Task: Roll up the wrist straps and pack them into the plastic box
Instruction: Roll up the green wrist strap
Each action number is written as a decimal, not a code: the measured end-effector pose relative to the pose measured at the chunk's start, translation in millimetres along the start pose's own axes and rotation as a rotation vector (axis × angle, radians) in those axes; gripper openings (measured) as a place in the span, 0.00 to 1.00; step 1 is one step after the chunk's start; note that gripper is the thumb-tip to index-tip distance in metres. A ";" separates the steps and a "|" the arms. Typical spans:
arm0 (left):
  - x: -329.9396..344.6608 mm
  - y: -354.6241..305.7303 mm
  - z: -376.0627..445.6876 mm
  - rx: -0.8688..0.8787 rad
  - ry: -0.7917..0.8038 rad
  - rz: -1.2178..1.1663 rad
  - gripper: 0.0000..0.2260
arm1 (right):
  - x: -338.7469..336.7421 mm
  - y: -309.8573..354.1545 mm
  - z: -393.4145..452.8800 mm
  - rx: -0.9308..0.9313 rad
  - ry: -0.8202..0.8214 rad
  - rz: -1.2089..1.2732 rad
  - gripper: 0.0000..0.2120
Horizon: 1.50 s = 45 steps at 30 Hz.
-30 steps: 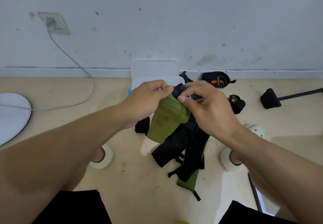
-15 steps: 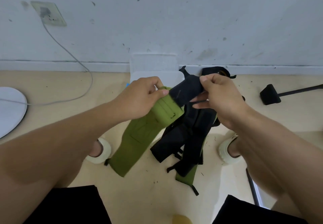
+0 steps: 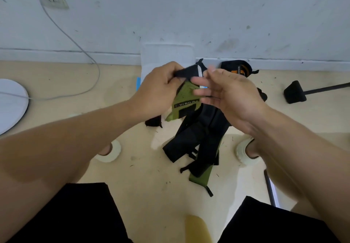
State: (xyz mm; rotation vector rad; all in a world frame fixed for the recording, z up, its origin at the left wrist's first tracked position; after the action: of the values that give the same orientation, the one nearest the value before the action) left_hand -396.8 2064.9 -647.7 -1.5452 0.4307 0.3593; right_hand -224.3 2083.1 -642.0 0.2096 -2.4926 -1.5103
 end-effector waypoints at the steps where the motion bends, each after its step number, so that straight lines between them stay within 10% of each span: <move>1: -1.0 1.7 2.1 -0.045 -0.018 -0.003 0.08 | -1.7 -0.6 2.2 -0.013 -0.024 -0.024 0.08; 7: 10.7 11.1 0.2 -0.111 0.128 0.103 0.08 | -24.3 -52.7 32.5 0.072 -0.211 -0.301 0.05; 19: 39.9 32.3 6.5 -0.295 0.318 0.075 0.23 | -103.4 -330.3 17.9 0.885 -0.356 -0.449 0.19; 28: 55.7 46.3 6.9 -0.388 0.391 0.025 0.18 | -84.5 -380.5 18.8 1.002 -0.375 -0.479 0.22; 32: 53.4 45.5 14.4 -0.407 0.354 0.030 0.21 | -70.5 -335.5 31.5 0.646 -0.498 -0.526 0.06; 45: -18.9 -21.1 -10.7 -0.275 -0.076 -0.144 0.12 | -27.4 100.2 -71.2 -0.828 -0.535 -0.389 0.07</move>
State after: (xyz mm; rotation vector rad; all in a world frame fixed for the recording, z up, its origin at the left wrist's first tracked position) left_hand -403.6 2055.1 -619.9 -1.8128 0.2142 0.3747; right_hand -180.2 2074.9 -524.4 0.1597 -1.9488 -2.9295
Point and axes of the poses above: each hand's wrist, its own z-axis towards the middle knuckle, its own x-axis out of the palm, y = z × x, the point moved 5 cm from there along z, towards the middle knuckle, and after that the axes turned 4 degrees about x, right-handed, at the moved point
